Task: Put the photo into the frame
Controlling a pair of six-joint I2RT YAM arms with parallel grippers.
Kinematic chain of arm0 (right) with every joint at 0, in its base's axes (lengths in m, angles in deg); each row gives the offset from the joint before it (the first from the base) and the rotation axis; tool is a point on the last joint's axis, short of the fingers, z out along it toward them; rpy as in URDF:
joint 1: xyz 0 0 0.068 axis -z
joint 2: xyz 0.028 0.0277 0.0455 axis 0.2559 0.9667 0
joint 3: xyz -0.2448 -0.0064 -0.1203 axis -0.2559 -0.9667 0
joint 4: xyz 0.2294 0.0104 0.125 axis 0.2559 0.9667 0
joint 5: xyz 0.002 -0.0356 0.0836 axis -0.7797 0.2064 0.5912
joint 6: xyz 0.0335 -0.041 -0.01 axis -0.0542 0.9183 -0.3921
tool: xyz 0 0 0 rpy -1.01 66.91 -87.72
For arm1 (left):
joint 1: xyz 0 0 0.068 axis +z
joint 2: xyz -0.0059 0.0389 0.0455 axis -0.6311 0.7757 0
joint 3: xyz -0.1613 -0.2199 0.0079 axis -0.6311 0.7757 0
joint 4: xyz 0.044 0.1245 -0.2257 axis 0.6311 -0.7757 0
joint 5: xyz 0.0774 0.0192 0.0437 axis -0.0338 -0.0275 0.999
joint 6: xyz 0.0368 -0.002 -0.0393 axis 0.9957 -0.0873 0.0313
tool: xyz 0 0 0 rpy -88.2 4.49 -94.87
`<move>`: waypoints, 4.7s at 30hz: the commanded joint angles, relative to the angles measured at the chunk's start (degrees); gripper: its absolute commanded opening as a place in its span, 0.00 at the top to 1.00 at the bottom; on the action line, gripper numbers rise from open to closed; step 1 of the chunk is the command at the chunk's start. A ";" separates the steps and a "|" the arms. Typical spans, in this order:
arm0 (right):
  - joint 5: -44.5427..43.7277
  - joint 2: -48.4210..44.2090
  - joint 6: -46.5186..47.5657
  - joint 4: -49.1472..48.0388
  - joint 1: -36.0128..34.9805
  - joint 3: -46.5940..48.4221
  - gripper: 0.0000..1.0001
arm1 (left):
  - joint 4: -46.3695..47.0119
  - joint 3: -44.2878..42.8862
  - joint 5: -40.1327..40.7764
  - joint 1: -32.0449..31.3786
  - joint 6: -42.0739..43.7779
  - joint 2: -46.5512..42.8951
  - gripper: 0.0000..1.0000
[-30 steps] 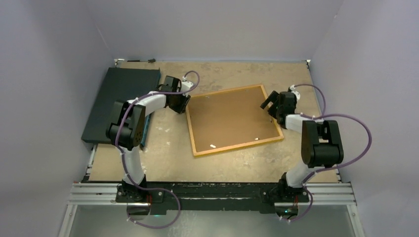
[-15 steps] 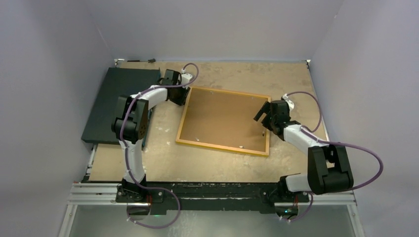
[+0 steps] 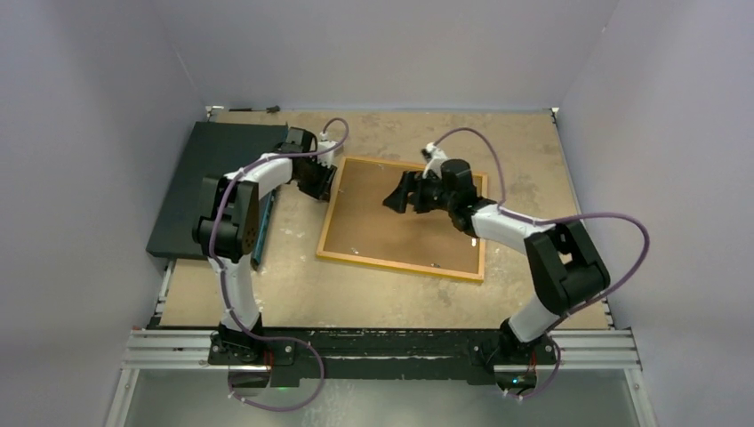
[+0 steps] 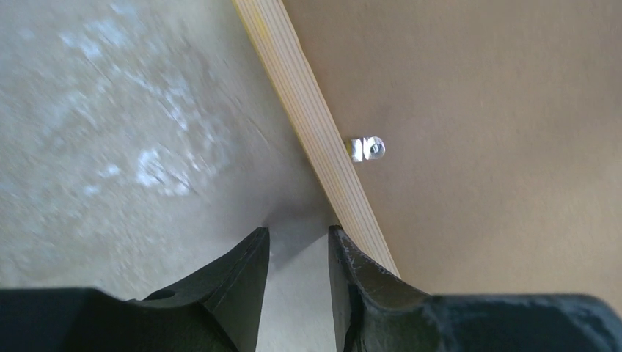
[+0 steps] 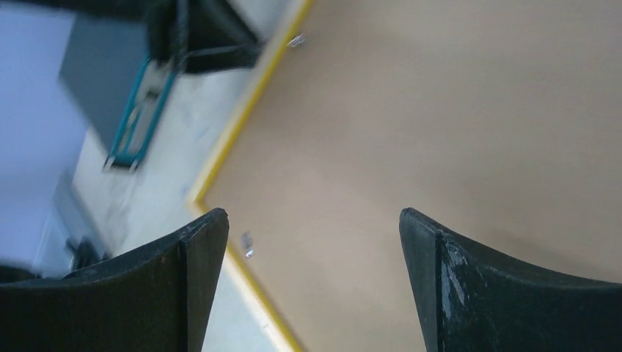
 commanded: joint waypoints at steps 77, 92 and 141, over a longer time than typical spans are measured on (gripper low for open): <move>20.43 21.09 21.04 11.94 -17.72 16.48 0.22 | -5.57 14.40 -10.55 0.65 3.81 -12.78 0.68; 23.40 20.78 21.57 12.08 -20.06 13.84 0.25 | -5.29 14.19 -10.15 0.64 3.50 -12.74 0.69; -1.85 34.40 11.70 15.51 7.21 50.80 0.11 | -17.04 25.21 9.12 -20.85 21.83 -38.14 0.57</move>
